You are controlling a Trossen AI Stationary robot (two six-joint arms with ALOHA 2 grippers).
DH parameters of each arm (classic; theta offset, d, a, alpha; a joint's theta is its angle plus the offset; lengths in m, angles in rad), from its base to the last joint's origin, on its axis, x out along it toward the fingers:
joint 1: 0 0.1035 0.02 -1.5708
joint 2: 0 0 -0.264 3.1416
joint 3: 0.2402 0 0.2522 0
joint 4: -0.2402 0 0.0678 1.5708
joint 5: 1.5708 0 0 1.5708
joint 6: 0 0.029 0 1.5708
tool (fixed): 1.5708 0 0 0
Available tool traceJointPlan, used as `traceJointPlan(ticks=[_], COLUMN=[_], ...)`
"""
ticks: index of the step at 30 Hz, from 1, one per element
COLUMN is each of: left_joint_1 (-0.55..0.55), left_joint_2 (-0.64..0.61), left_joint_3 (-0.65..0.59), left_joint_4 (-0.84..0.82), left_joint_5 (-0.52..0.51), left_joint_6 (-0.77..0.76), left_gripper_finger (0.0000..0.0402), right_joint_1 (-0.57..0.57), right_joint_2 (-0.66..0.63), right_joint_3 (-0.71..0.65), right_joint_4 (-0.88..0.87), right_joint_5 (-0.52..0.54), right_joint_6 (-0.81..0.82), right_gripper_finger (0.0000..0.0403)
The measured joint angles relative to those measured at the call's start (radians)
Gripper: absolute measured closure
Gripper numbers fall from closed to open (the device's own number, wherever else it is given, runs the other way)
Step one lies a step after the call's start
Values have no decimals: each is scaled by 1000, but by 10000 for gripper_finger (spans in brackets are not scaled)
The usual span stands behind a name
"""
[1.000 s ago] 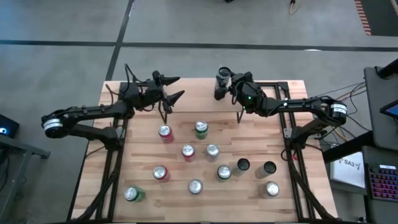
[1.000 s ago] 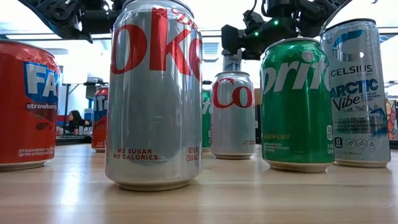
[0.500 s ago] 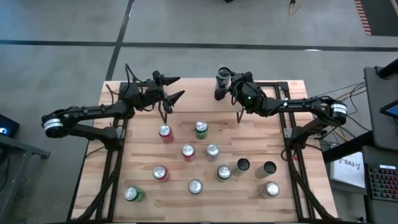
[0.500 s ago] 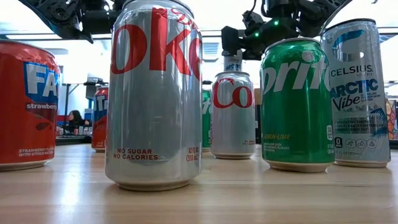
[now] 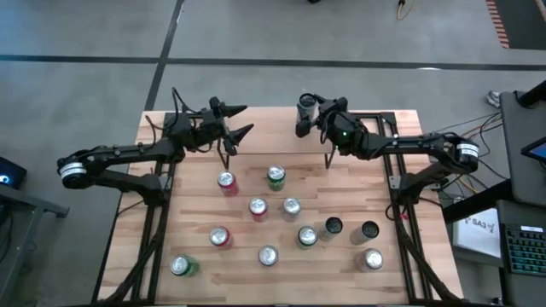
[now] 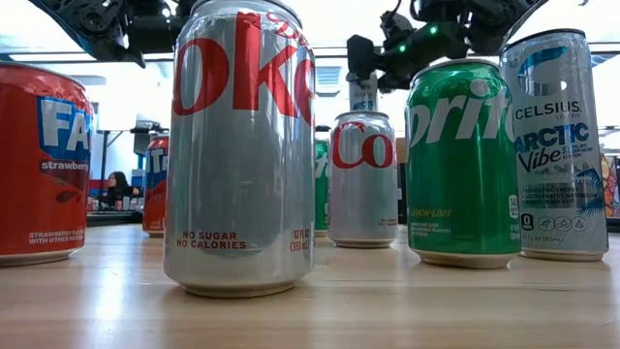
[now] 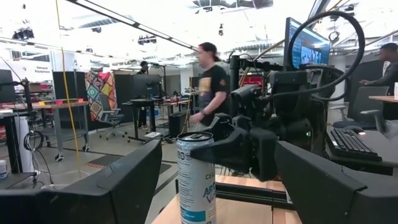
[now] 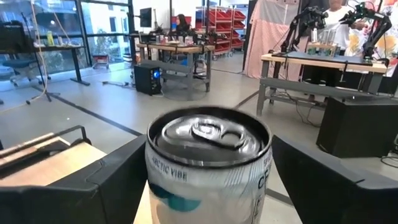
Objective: Place canned beverage on shelf
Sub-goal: Put the top white-blue soda can on the shelf
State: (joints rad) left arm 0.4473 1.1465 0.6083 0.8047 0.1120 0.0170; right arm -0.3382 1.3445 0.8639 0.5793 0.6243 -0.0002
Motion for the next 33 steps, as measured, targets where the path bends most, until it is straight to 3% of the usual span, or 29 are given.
traceJointPlan(ticks=[18,26,33], left_joint_1=[0,-2,-13], left_joint_2=[-20,-115,-197], left_joint_3=[0,0,0], left_joint_4=[-23,-95,-204], left_joint_5=[1,140,220], left_joint_6=[-8,-71,-116], left_gripper_finger=[102,102,102], right_joint_1=[129,221,251], right_joint_2=[-224,-268,-216], right_joint_3=[2,166,359], right_joint_4=[-242,-723,-1096], right_joint_5=[-4,-13,-108], right_joint_6=[117,228,283], right_gripper_finger=[78,79,79])
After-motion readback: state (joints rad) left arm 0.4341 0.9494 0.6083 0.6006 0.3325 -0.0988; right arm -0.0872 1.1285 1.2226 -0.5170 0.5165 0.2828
